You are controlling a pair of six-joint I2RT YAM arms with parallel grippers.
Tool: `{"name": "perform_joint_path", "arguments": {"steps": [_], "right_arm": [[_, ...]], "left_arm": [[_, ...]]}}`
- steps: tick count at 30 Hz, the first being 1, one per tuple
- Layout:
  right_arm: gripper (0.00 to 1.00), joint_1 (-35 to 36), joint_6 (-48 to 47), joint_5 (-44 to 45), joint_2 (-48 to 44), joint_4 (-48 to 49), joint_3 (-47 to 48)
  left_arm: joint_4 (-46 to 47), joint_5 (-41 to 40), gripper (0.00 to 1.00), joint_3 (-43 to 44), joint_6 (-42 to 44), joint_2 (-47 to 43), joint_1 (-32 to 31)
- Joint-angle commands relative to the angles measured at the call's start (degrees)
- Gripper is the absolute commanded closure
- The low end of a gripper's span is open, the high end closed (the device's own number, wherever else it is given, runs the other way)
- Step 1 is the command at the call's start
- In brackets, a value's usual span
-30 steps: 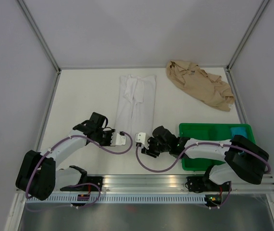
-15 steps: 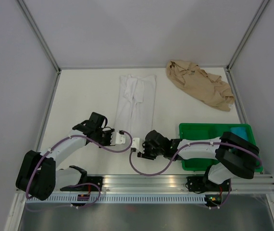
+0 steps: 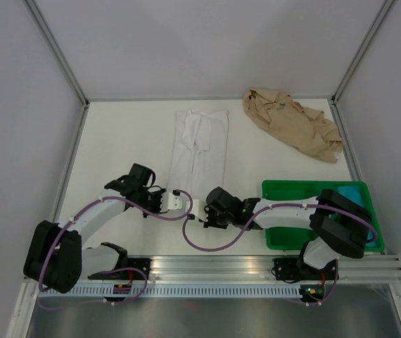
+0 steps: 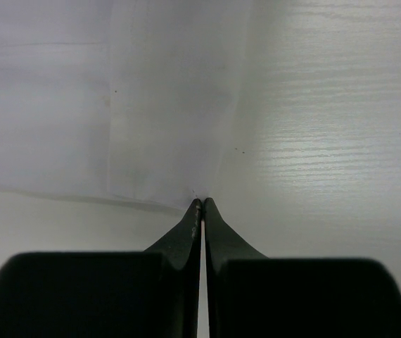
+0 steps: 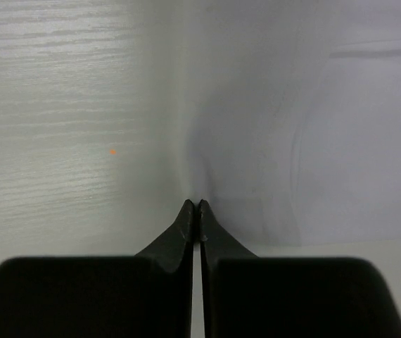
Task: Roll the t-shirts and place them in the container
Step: Roll the tshirt
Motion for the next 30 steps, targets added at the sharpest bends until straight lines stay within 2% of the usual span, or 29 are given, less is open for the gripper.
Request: {"name": "perform_joint_path", "arguments": {"steps": [1,8,13,15,19,25,30], "right_arm": [[1.00,0.31,0.23,-0.71,-2.23,-2.44,0.19],[1.00,0.31,1.64,-8.26,-8.03,-6.13,0.10],[1.00,-1.70,0.67,-16.96,-10.06,-7.97,1.06],[1.00,-4.95,1.54,-22.21,-9.45,-8.50,1.33],[1.00,-11.54,4.09,-26.20,-6.99,-6.49,1.33],[1.00,-16.38,7.78,-29.10,-3.91,-3.33,1.50],[1.00,-19.37,10.16,-31.99,-0.58,-3.49,3.78]], "left_arm": [[-3.63,3.59,0.98,2.46,-2.39,-0.90,0.71],[-13.21,8.61,0.98,4.82,-2.57,-3.01,0.88],[-18.75,10.81,0.98,7.55,-3.28,-0.73,0.97],[-19.20,11.50,0.98,8.34,-4.32,1.21,1.58],[-19.37,12.13,0.98,10.01,-2.66,4.55,4.92],[-19.73,11.51,0.98,14.32,-0.91,10.60,8.35],[-19.02,11.95,0.98,18.01,-1.42,14.30,8.36]]}}
